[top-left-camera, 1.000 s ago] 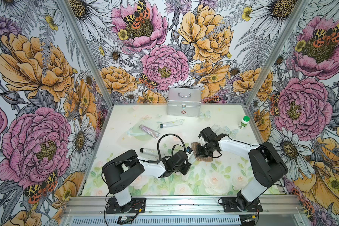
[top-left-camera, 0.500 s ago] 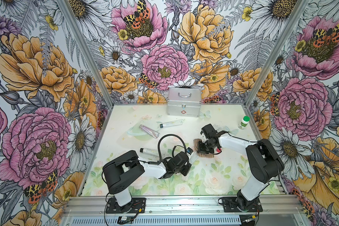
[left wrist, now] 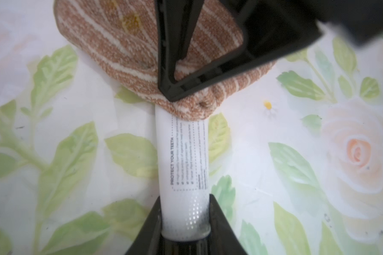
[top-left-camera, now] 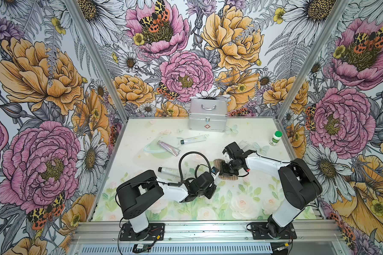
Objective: Wipe the surface of the toothpaste tube
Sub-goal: Wipe the dirt from the toothpaste tube.
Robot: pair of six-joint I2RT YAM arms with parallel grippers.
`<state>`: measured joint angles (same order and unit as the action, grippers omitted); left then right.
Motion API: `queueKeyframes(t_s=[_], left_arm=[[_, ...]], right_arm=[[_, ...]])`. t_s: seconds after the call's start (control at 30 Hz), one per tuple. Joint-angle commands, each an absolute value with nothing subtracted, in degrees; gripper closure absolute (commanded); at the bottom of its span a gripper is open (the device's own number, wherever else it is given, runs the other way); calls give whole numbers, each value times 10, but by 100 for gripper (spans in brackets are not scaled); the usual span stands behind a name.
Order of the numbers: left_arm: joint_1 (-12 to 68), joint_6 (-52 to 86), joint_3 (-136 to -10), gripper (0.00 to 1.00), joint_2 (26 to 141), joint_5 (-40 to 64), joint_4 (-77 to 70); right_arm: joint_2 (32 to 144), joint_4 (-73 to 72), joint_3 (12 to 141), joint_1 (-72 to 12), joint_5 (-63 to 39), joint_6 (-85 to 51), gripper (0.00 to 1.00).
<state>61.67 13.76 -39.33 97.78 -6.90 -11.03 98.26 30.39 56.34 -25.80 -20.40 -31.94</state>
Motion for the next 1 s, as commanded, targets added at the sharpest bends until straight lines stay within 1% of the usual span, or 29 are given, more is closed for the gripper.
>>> queueKeyframes(t_s=[0.0, 0.13, 0.33, 0.5, 0.7, 0.83, 0.97], left_arm=[[638, 142, -378, 75, 983, -93, -67], [649, 146, -377, 75, 984, -105, -63], [651, 142, -382, 75, 990, -113, -60], [650, 137, -389, 75, 992, -115, -56], [649, 136, -395, 75, 998, -113, -55], [649, 136, -396, 75, 996, -112, -55], [648, 139, -390, 75, 986, -113, -55]], right_arm=[[1031, 331, 562, -232, -137, -296, 100], [1035, 333, 569, -224, -134, -293, 100], [1010, 332, 560, -241, -195, -303, 100], [977, 331, 537, -277, -230, -318, 100], [957, 316, 515, -314, -243, -341, 100], [980, 315, 516, -310, -229, -332, 100], [1005, 319, 524, -278, -180, -314, 100]])
